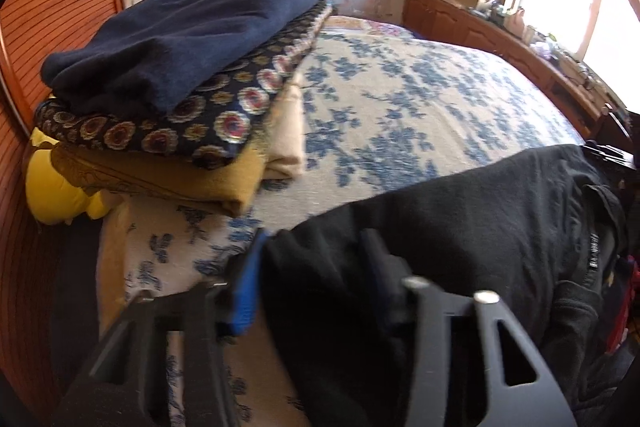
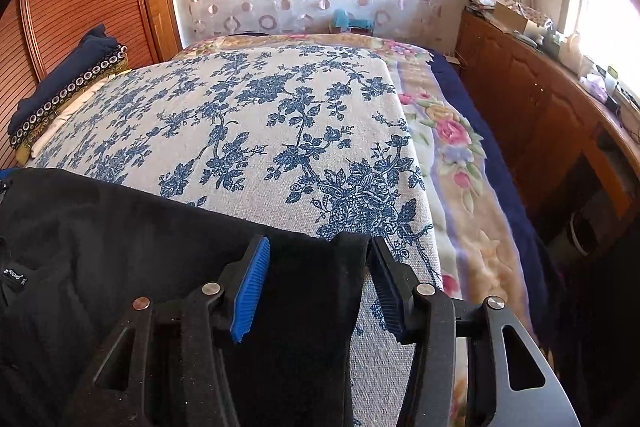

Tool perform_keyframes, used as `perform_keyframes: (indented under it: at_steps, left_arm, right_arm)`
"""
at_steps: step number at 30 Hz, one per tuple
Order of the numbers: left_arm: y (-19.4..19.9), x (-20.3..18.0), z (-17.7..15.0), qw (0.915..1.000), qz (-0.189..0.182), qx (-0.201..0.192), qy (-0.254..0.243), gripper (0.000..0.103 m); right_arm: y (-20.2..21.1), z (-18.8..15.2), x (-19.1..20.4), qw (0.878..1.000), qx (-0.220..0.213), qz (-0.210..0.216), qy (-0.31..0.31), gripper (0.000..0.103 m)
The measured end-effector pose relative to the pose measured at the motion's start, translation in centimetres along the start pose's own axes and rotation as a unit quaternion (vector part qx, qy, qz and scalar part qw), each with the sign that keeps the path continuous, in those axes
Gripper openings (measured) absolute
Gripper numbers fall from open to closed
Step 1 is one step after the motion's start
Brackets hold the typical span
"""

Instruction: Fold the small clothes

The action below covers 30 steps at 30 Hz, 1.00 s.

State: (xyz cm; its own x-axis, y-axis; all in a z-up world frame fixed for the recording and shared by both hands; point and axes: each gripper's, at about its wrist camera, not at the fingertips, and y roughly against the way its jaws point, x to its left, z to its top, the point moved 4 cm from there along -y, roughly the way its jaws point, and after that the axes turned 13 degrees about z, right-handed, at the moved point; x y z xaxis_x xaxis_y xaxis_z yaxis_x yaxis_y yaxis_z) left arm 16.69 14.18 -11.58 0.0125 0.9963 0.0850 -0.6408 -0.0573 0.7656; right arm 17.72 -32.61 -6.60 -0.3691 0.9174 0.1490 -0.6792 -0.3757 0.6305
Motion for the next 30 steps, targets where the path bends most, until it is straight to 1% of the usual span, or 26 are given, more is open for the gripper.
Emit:
perform_keyframes:
  at_steps: [1,2,3,4,6,8,9,11,13,16,18,19,20,21,22,24,25,26,27,28,29,30]
  left_arm:
    - [0.3,-0.3,0.0,0.9999,-0.01,-0.002,0.001,0.013]
    - [0.6,-0.6,-0.1,0.9999,-0.012,-0.005,-0.001,0.012]
    - [1.3,-1.2,-0.2,0.9998,-0.013,-0.011,-0.009,0.012]
    - [1.9,-1.4,-0.2,0.9997,-0.014,-0.017,-0.011,0.012]
    - [3.7,-2.1,-0.3,0.9991,-0.028,-0.032,-0.008,0.012]
    - [6.2,-2.4,-0.2,0.9976,-0.034,-0.059,-0.006,0.011]
    - [7.1,-2.5,-0.2,0.997,-0.036,-0.069,-0.006,0.011]
    - [10.0,-2.7,0.0,0.9942,-0.039,-0.1,-0.002,0.011]
    - [13.0,-2.9,0.6,0.99,-0.044,-0.134,0.001,0.011]
    - [17.4,-3.3,2.0,0.9815,-0.05,-0.185,-0.004,0.01]
    - [20.6,-3.5,3.4,0.9735,-0.059,-0.221,-0.007,0.01]
    - [21.8,-3.4,3.9,0.9706,-0.062,-0.232,-0.008,0.01]
    - [23.7,-3.6,4.4,0.9657,-0.064,-0.251,-0.015,0.01]
    - [24.7,-3.4,4.9,0.9619,-0.066,-0.265,-0.016,0.01]
    - [26.4,-3.2,5.5,0.9561,-0.068,-0.285,-0.013,0.01]
    - [28.8,-2.2,6.9,0.9487,-0.065,-0.309,-0.011,0.01]
    - [29.8,-1.8,8.1,0.9452,-0.056,-0.321,-0.011,0.01]
    - [30.4,-1.4,9.7,0.9435,-0.044,-0.328,-0.011,0.01]
    - [30.3,-1.0,10.9,0.9429,-0.039,-0.331,-0.009,0.01]
    - [30.1,-0.7,12.9,0.9429,-0.029,-0.332,-0.006,0.01]
    - [29.4,-0.7,15.3,0.9446,-0.013,-0.328,-0.013,0.01]
    - [28.6,-0.7,16.6,0.9457,-0.003,-0.325,-0.016,0.01]
  right_arm:
    - [0.1,0.0,0.1,1.0,-0.001,0.002,0.001,0.039]
    - [0.1,-0.1,0.1,1.0,-0.001,0.003,0.002,0.026]
    - [0.2,-0.1,0.3,1.0,0.002,0.005,0.004,0.011]
    - [0.4,-0.2,0.5,1.0,0.007,0.015,0.004,0.011]
    - [0.8,-0.7,1.0,1.0,0.012,0.016,0.005,0.009]
    - [2.0,-1.1,1.4,1.0,0.001,0.029,-0.002,0.008]
    - [3.0,-1.4,1.5,0.999,-0.01,0.037,-0.009,0.008]
    - [5.6,-1.6,1.8,0.998,-0.029,0.049,-0.015,0.008]
    - [8.9,-1.3,2.3,0.996,-0.063,0.058,-0.017,0.008]
    - [13.8,-0.6,3.2,0.993,-0.106,0.059,-0.007,0.008]
    - [17.2,-0.1,4.3,0.99,-0.132,0.054,0.011,0.008]
    - [18.8,0.2,5.0,0.988,-0.145,0.053,0.022,0.008]
    - [20.7,0.5,5.8,0.985,-0.159,0.053,0.035,0.007]
    - [22.3,0.6,6.5,0.983,-0.173,0.052,0.045,0.007]
    - [24.2,1.0,7.3,0.979,-0.192,0.044,0.06,0.007]
    - [27.9,2.1,8.8,0.97,-0.226,0.028,0.089,0.007]
    - [29.4,3.0,9.2,0.965,-0.24,0.026,0.097,0.007]
    - [30.6,4.0,9.6,0.962,-0.25,0.025,0.107,0.007]
    - [31.6,5.3,9.9,0.959,-0.258,0.02,0.12,0.007]
    - [32.5,7.2,10.1,0.955,-0.264,0.009,0.135,0.007]
    - [32.7,8.9,10.1,0.953,-0.267,-0.002,0.143,0.007]
    - [32.6,10.9,10.0,0.952,-0.267,-0.011,0.148,0.007]
